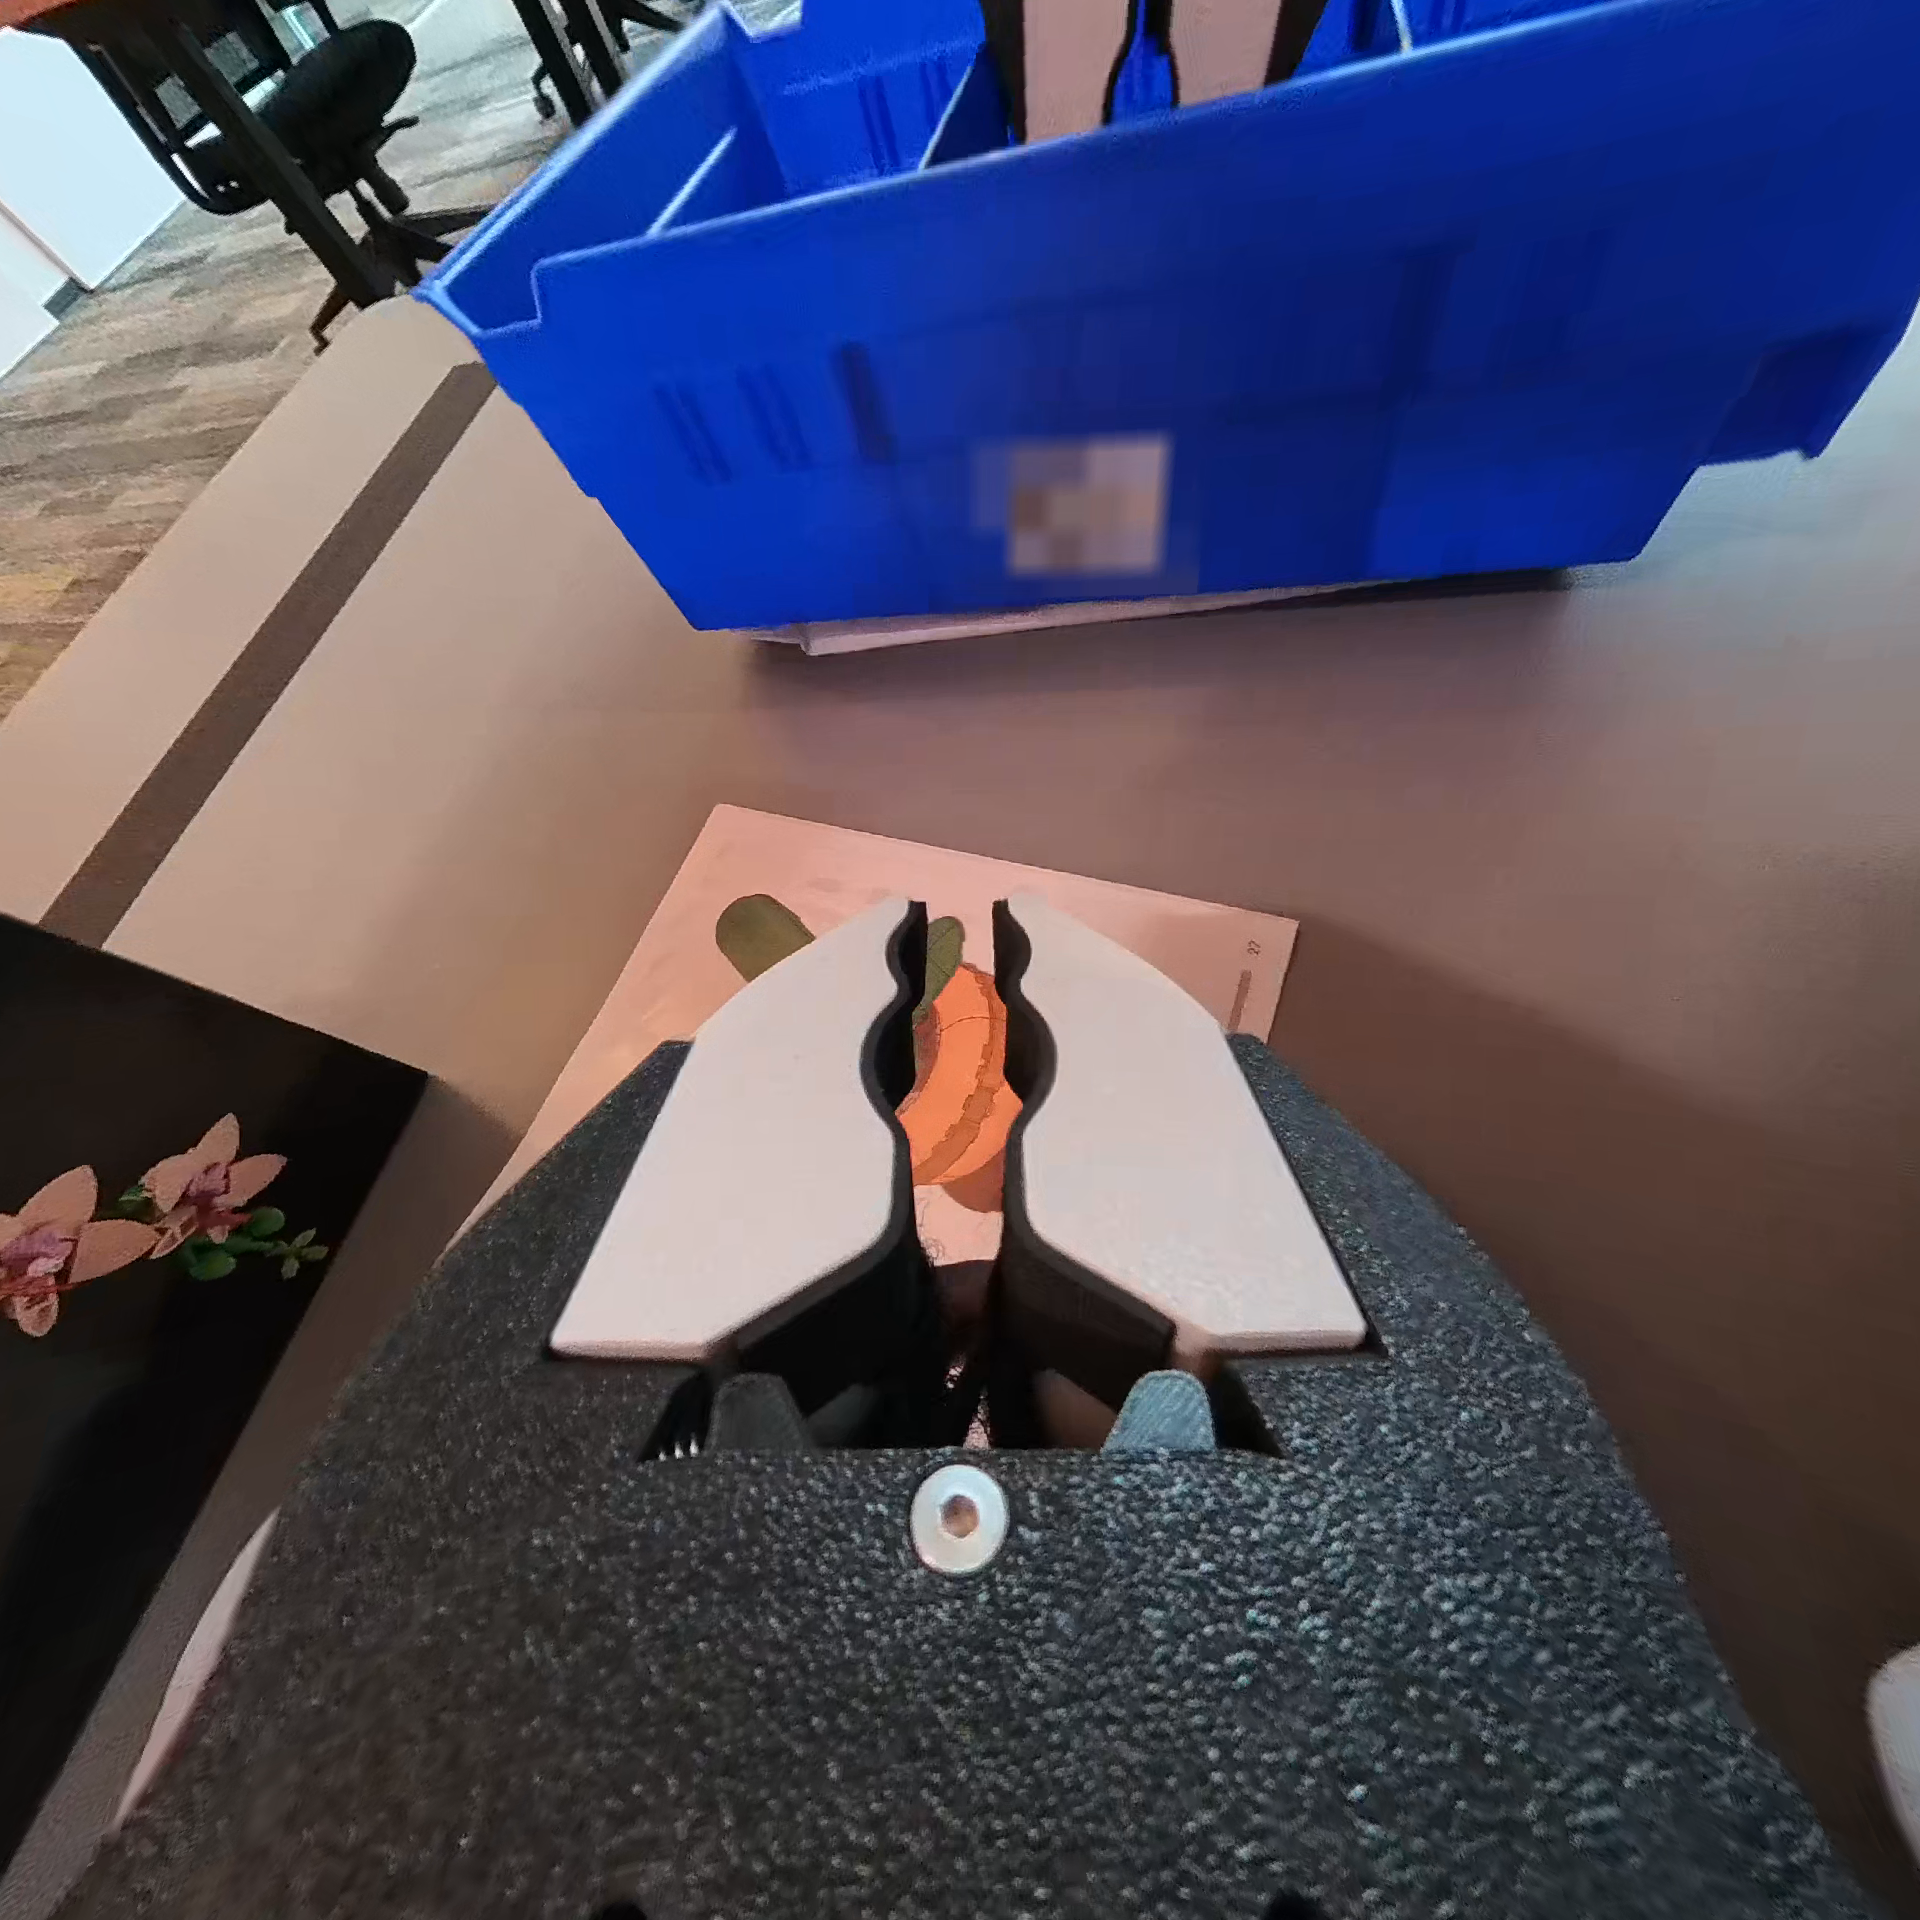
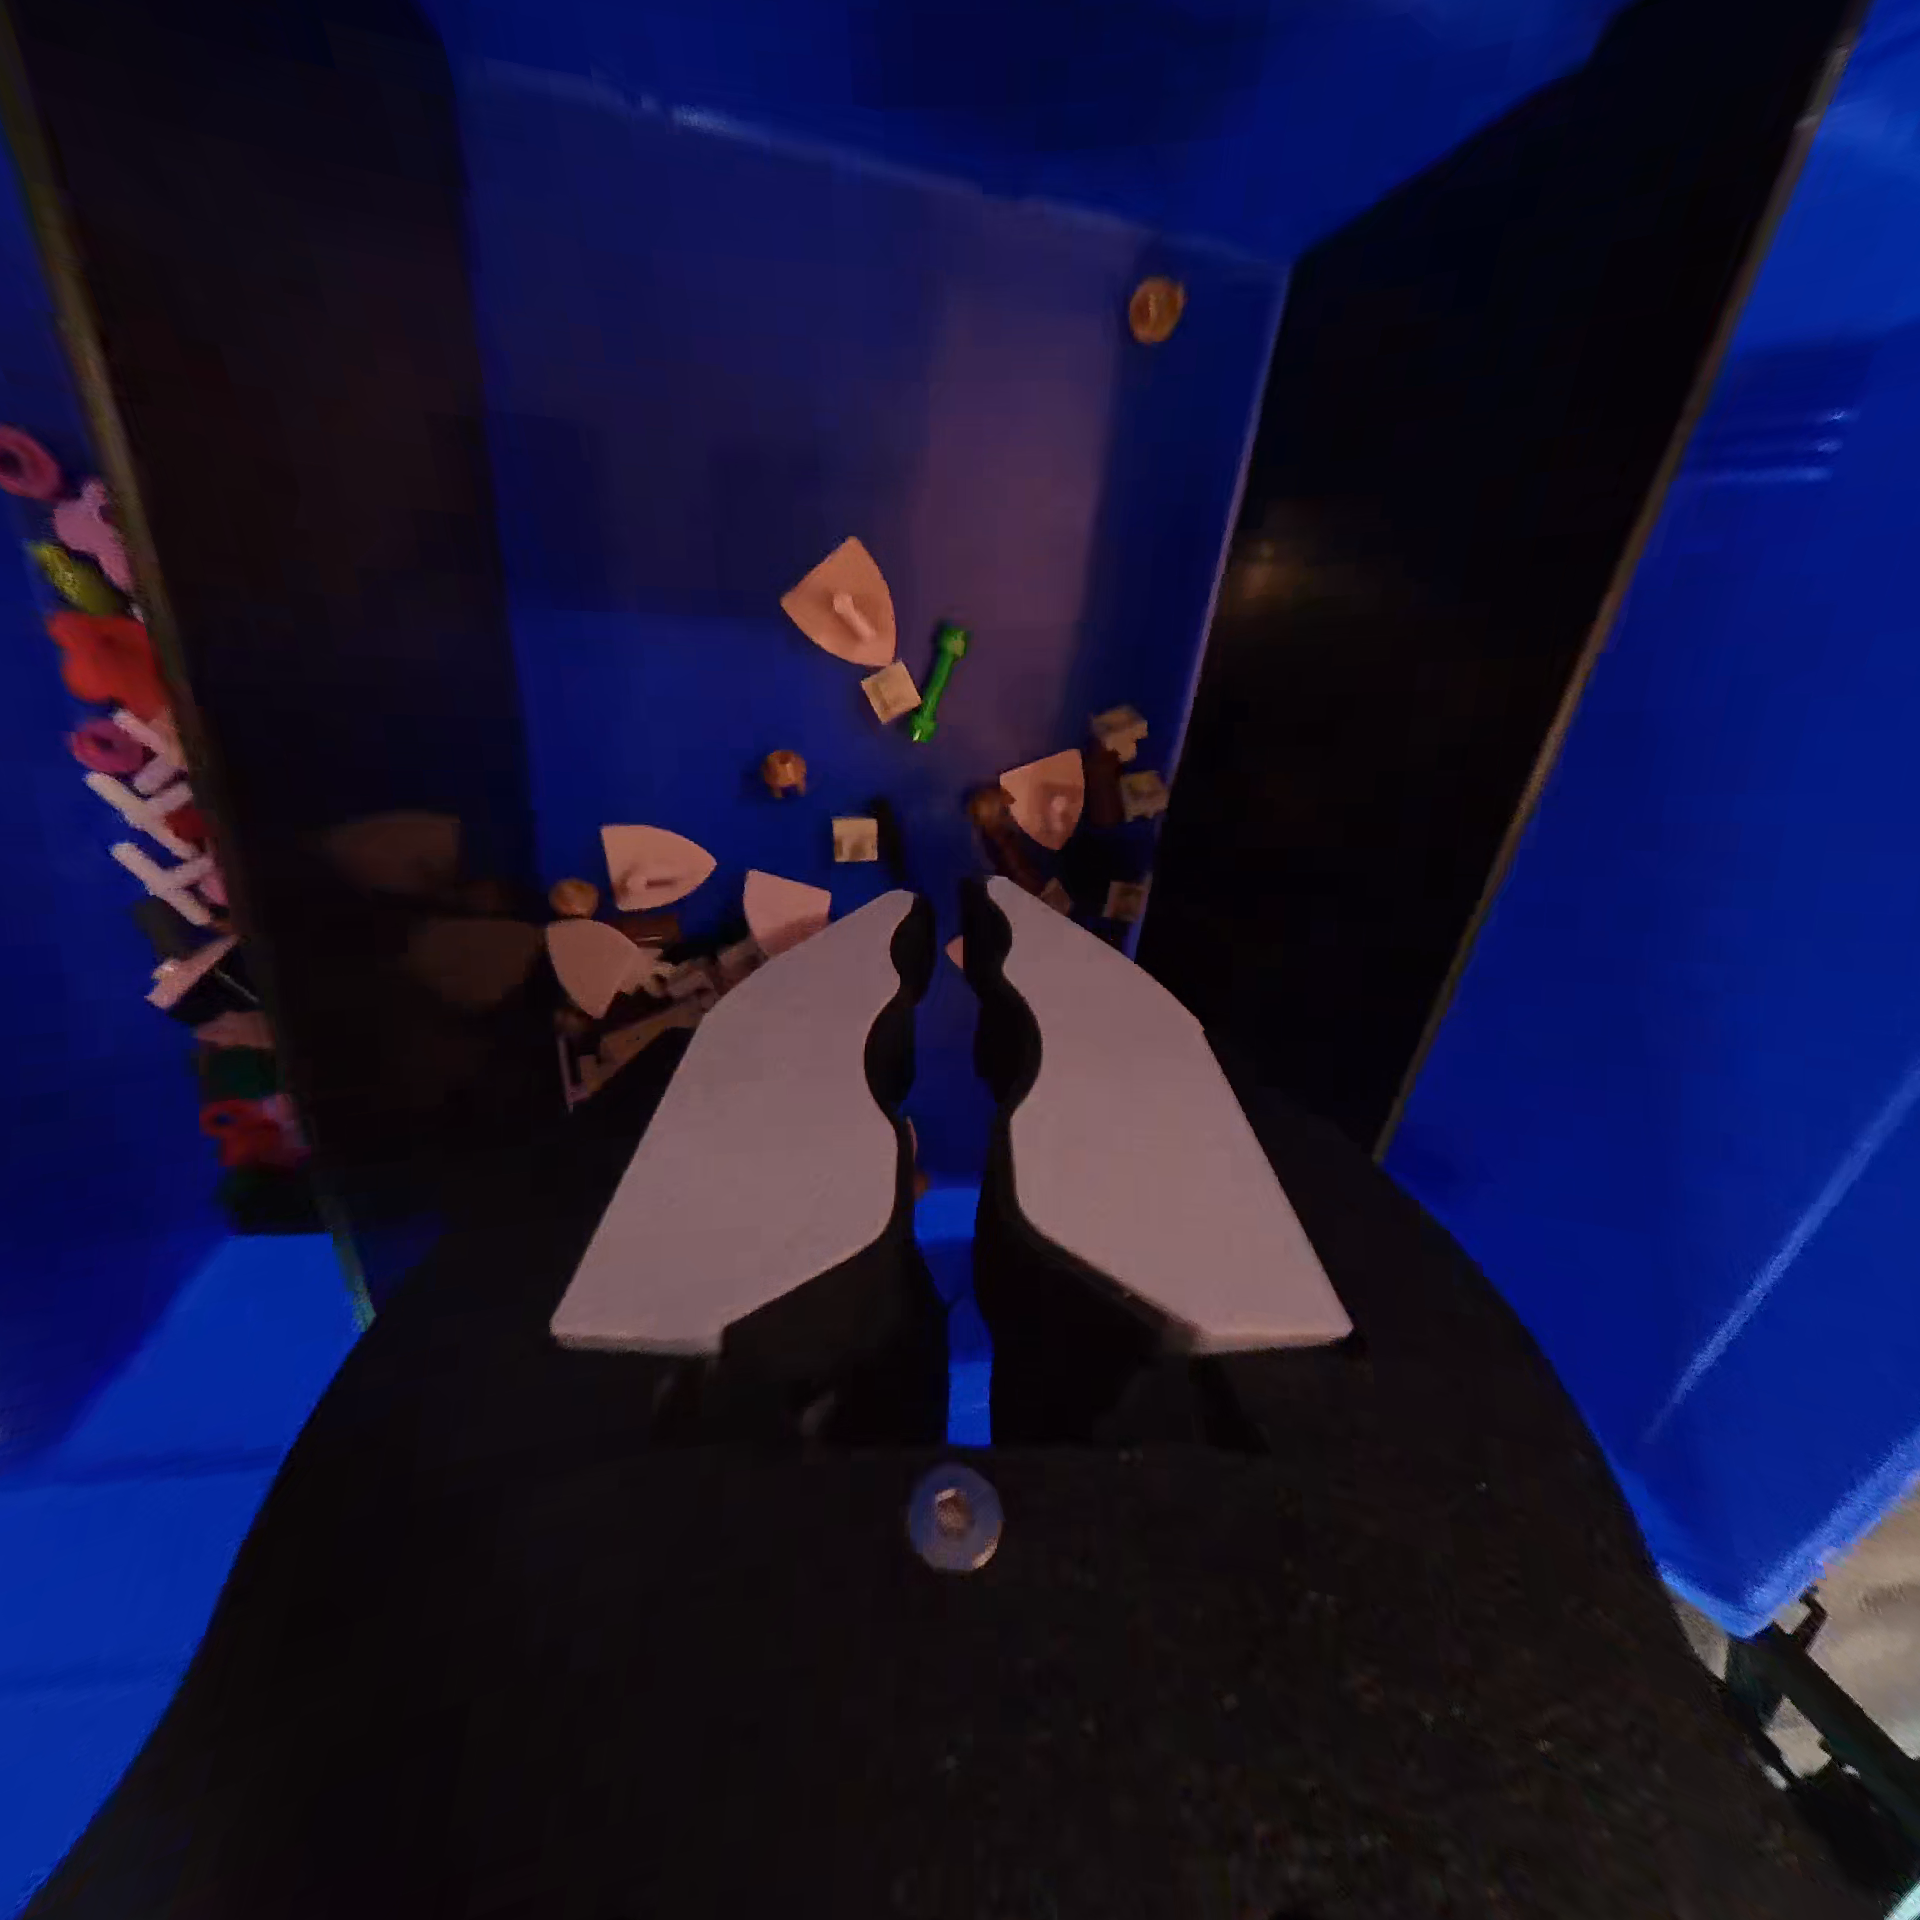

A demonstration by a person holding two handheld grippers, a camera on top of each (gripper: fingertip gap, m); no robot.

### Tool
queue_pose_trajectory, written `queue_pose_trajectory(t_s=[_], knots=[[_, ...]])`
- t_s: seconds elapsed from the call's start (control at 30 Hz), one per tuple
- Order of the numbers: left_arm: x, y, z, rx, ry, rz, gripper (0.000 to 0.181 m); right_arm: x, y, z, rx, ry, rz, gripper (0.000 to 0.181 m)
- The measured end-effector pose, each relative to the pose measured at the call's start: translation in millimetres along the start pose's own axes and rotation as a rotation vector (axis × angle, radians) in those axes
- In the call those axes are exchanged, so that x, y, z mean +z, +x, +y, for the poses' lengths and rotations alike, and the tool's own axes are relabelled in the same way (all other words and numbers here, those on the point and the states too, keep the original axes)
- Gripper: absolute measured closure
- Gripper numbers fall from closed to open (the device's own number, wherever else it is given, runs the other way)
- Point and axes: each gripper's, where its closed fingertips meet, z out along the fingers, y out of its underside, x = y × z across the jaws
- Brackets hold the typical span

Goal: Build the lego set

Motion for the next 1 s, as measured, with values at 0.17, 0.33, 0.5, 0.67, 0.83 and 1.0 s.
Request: queue_pose_trajectory(t_s=[0.17, 0.33, 0.5, 0.67, 0.83, 1.0], knots=[[1, 5, 0, -0.011, 0.008, 0.029, 0.169, 4, -8, 0, -0.047, -0.055, -0.072, 0.171], [-2, 5, -2, 0.007, 0.015, 0.029, 0.169, 13, -9, -2, -0.096, -0.102, -0.098, 0.170], [-5, 3, -3, 0.013, 0.021, 0.016, 0.169, 13, -9, -5, -0.075, -0.081, -0.121, 0.179], [-17, 7, -1, -0.005, 0.028, 0.014, 0.168, -17, 10, -20, 0.016, -0.060, 0.035, 0.179], [-42, 28, 15, -0.086, 0.044, 0.051, 0.164, -86, 32, -118, 0.169, 0.156, 0.324, 0.180], [-68, 25, 40, -0.102, 0.003, -0.024, 0.161, -98, 30, -240, 0.250, 0.319, 0.506, 0.179]])
